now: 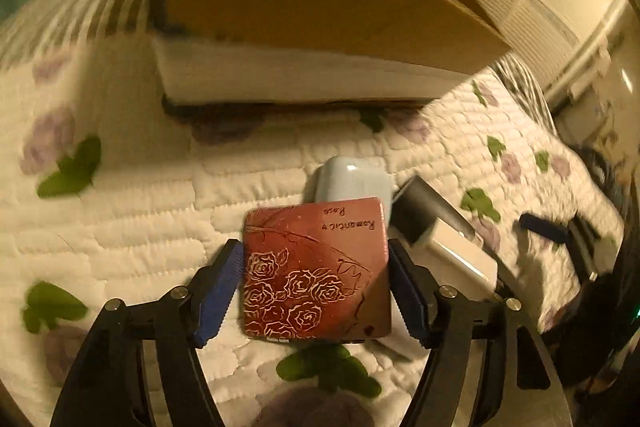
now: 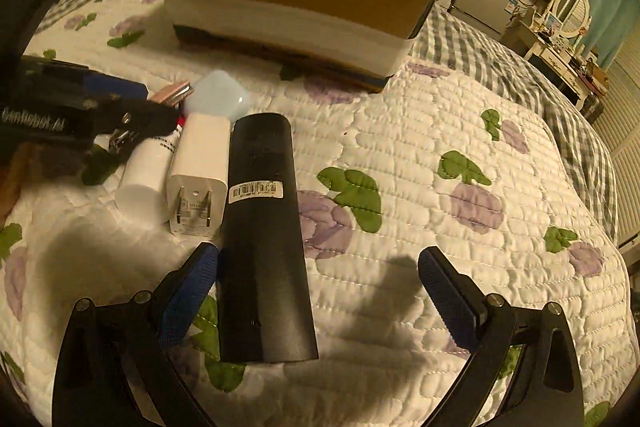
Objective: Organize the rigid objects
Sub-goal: 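Grasp the red card case with the left tool while the right tool grasps the black remote, then carry the card case and remote up over the box with both tools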
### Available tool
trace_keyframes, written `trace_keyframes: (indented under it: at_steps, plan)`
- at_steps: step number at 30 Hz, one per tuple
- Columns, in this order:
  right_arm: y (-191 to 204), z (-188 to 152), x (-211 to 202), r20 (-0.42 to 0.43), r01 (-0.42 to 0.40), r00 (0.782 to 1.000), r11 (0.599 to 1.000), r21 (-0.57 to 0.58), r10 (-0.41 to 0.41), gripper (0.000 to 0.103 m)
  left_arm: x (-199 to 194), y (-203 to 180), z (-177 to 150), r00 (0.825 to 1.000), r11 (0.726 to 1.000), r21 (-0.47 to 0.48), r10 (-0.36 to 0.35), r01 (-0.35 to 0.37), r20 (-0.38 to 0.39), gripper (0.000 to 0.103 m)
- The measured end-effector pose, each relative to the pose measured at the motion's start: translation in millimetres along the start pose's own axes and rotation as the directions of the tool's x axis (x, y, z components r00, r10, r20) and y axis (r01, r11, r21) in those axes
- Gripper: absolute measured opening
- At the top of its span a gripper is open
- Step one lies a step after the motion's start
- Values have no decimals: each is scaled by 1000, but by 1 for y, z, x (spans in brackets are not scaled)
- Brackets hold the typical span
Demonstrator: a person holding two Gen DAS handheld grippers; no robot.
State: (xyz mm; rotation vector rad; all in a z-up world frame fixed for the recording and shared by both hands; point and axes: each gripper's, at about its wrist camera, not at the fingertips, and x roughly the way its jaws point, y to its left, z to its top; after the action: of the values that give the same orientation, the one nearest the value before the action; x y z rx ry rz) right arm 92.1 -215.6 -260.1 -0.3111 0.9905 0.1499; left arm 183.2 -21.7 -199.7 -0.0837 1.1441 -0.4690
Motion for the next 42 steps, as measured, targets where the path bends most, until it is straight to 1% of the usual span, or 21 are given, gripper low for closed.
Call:
trace_keyframes:
  at_steps: [1,3,5,7,8,10,12,13,14,15,16,17,18,20,22,25,28,31,33,38,42]
  plan:
    - [0,0,2,-4,-4,1000,1000,2,4,100,2,5,0,1000,999,-35,-11,11,-4,74]
    - [-1,0,4,-7,-7,1000,1000,5,7,100,4,7,1,1000,998,-59,-8,8,-5,74]
    - [-1,0,5,-8,-9,1000,1000,6,9,100,6,3,1,999,998,-48,35,-35,-7,74]
    - [0,0,4,-6,-16,1000,1000,2,16,98,10,-3,2,996,995,-38,93,-93,-5,74]
    - [2,0,4,-5,-16,1000,1000,-2,16,96,13,-6,2,993,993,-35,114,-114,-6,76]
    - [4,1,4,-2,-15,1000,1000,-10,15,93,21,-15,3,984,984,-18,176,-177,-15,79]
    - [7,1,5,0,-14,1000,1000,-19,14,90,27,-21,4,974,974,9,226,-226,-21,80]
    - [8,0,5,1,-16,1000,1000,-24,16,89,29,-22,5,971,971,12,237,-237,-23,80]
    - [9,0,5,4,-26,1000,999,-26,26,83,28,-19,5,973,973,1,230,-230,-24,80]
    - [10,0,5,7,-38,999,999,-27,38,74,26,-16,4,976,976,-10,217,-218,-20,79]
    - [11,0,3,12,-58,998,998,-29,58,69,23,-13,3,979,979,-24,204,-204,-15,76]
    - [11,-1,1,16,-66,998,997,-30,67,54,18,-9,2,981,980,-46,193,-194,-7,70]
    - [12,-2,0,18,-86,996,996,-29,87,44,14,-5,0,982,980,-60,189,-189,-2,69]
    - [14,-3,-2,21,-87,996,996,-27,87,44,5,2,-4,985,980,-98,174,-172,6,69]
    - [12,-3,-3,21,-108,994,994,-12,108,43,-4,7,-9,985,979,-115,173,-169,22,69]
    - [7,-6,-8,32,-135,990,991,16,134,42,-19,8,-19,983,977,-130,179,-171,48,69]
    - [5,-10,-15,45,-135,990,990,38,134,42,-33,6,-32,979,976,-124,188,-177,81,69]
    - [4,-14,-27,70,-102,993,994,40,99,42,-38,-7,-38,971,974,-98,212,-202,106,68]
    - [2,-16,-36,97,-87,992,995,45,82,42,-42,-22,-37,970,978,-86,202,-192,133,68]
    - [-5,-18,-50,126,-76,990,995,67,68,42,-68,-25,-45,962,977,-96,204,-189,180,68]
    - [-8,-16,-67,166,-70,985,994,82,55,42,-94,-34,-49,945,976,-76,217,-205,243,69]
